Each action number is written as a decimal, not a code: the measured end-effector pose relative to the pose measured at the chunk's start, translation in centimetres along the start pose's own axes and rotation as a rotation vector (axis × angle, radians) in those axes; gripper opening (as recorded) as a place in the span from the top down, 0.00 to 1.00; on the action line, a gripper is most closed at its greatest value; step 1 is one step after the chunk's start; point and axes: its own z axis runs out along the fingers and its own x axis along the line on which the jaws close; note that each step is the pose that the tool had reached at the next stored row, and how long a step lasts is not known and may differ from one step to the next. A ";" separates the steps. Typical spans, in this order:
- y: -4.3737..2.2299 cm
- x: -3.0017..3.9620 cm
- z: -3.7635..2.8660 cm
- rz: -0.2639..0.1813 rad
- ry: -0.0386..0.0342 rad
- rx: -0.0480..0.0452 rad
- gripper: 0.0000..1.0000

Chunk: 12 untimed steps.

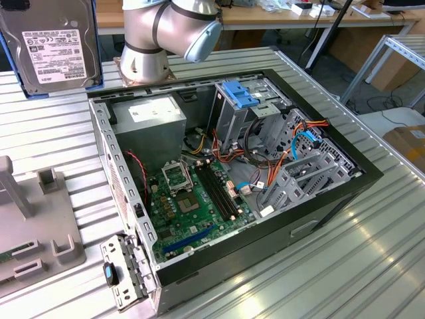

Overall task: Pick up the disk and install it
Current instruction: 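Pick up the disk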

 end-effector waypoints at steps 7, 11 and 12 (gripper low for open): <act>-0.68 0.01 0.01 0.000 0.0000 0.0000 0.64; -1.96 0.04 0.02 0.000 0.0000 0.0000 0.64; -2.32 0.05 0.02 0.000 0.0000 0.0000 0.64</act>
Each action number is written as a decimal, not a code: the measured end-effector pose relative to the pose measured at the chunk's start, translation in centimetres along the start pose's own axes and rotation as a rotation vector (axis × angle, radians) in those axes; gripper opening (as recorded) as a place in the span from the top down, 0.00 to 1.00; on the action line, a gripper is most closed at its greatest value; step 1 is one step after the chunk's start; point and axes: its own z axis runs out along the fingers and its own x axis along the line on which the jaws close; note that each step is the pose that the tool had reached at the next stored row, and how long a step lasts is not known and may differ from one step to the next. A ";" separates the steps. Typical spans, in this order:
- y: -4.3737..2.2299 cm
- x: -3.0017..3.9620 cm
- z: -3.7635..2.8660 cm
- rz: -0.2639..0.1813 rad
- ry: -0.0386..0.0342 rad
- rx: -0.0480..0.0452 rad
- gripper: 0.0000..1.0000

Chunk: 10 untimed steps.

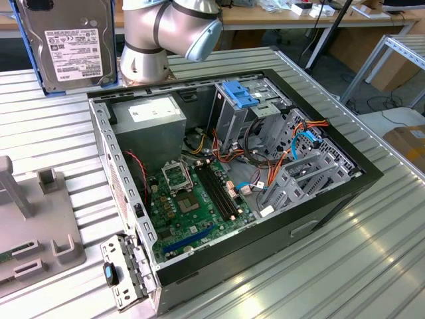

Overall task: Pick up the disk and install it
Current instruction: 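Pick up the disk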

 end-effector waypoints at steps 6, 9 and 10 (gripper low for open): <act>-1.97 0.04 0.02 0.000 0.0001 0.0000 0.64; -2.98 0.07 0.04 0.000 -0.0001 0.0001 0.64; -3.57 0.08 0.04 0.000 -0.0001 0.0001 0.64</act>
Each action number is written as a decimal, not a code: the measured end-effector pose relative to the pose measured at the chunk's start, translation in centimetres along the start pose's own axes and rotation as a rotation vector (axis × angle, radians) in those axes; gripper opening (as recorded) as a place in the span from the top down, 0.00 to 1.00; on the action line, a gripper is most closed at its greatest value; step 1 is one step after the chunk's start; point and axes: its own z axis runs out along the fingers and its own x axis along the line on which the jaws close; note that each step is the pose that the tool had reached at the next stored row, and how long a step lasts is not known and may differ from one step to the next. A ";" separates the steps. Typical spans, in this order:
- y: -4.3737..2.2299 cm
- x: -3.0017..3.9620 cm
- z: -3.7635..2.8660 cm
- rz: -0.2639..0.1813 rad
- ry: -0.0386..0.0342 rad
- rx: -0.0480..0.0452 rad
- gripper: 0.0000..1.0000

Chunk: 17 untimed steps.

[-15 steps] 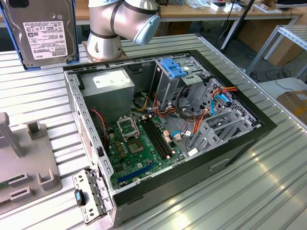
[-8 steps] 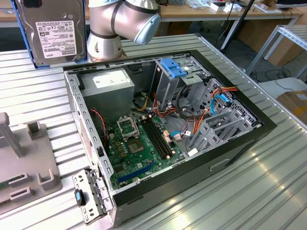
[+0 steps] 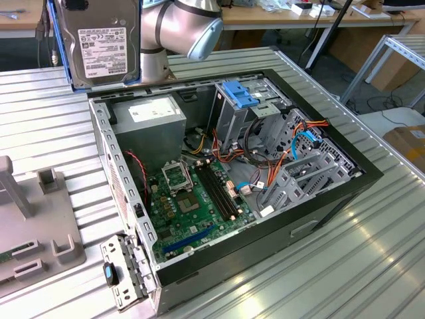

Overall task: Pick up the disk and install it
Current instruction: 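Pick up the disk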

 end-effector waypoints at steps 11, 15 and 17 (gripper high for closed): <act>-5.43 0.12 0.06 0.000 0.0001 -0.0001 0.64; -5.60 0.14 0.06 0.000 0.0001 -0.0001 0.64; -5.63 0.37 0.05 0.000 0.0000 0.0000 0.64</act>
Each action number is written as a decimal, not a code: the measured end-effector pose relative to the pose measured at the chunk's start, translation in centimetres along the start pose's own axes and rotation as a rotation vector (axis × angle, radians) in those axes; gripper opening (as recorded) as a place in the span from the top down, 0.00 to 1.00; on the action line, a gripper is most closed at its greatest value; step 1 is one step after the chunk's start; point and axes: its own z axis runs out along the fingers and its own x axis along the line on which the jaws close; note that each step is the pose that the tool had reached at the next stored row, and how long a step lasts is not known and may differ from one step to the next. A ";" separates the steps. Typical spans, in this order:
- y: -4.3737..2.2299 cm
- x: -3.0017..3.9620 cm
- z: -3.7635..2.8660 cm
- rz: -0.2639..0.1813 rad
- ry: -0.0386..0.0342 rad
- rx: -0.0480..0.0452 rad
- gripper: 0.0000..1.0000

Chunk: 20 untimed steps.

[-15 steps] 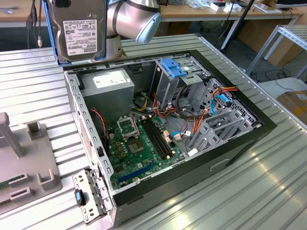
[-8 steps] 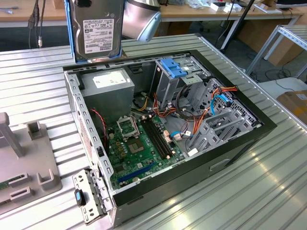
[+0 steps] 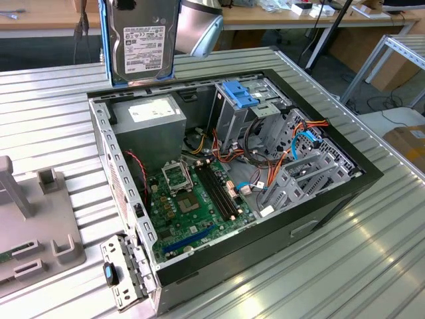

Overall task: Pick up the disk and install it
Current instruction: 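Pick up the disk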

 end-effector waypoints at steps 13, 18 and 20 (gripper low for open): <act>-0.43 6.79 -0.38 0.000 0.0000 0.0000 0.64; -0.50 8.28 -0.46 0.000 0.0000 -0.0001 0.64; -0.53 9.30 -0.52 0.000 0.0000 -0.0001 0.64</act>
